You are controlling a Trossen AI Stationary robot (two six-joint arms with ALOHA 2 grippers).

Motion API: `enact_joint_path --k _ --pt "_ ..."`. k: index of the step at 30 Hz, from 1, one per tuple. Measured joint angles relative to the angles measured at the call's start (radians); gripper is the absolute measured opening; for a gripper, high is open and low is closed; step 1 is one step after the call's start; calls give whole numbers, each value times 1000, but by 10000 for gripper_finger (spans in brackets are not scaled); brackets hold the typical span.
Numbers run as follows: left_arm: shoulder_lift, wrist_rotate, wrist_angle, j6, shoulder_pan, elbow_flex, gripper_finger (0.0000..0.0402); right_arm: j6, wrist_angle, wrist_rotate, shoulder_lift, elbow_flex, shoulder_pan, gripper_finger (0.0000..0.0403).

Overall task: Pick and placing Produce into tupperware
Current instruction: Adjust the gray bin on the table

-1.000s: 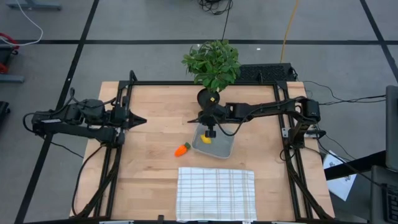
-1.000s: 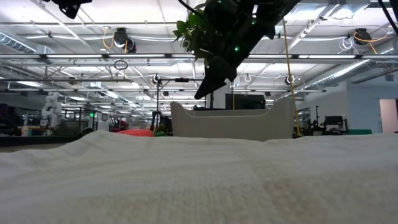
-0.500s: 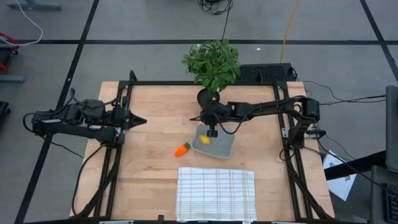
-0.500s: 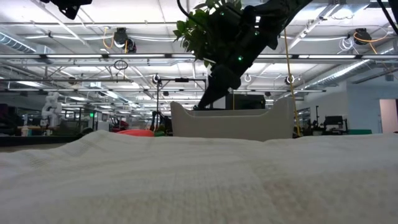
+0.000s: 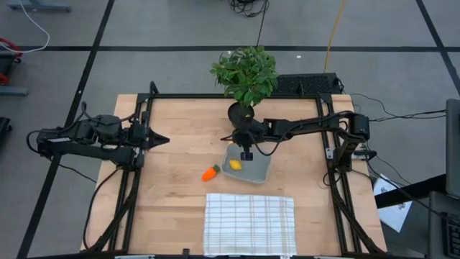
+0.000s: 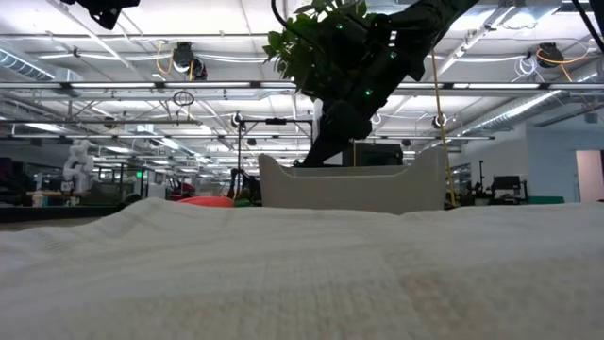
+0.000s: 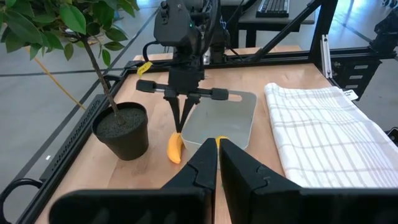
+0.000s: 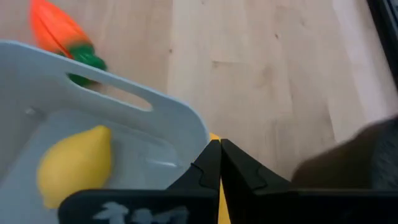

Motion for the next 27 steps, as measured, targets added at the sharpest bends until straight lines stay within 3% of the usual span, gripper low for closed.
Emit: enact_joint_path --k 27 --pt "0 0 -8 -3 0 0 24 2 2 -31 0 0 41 2"
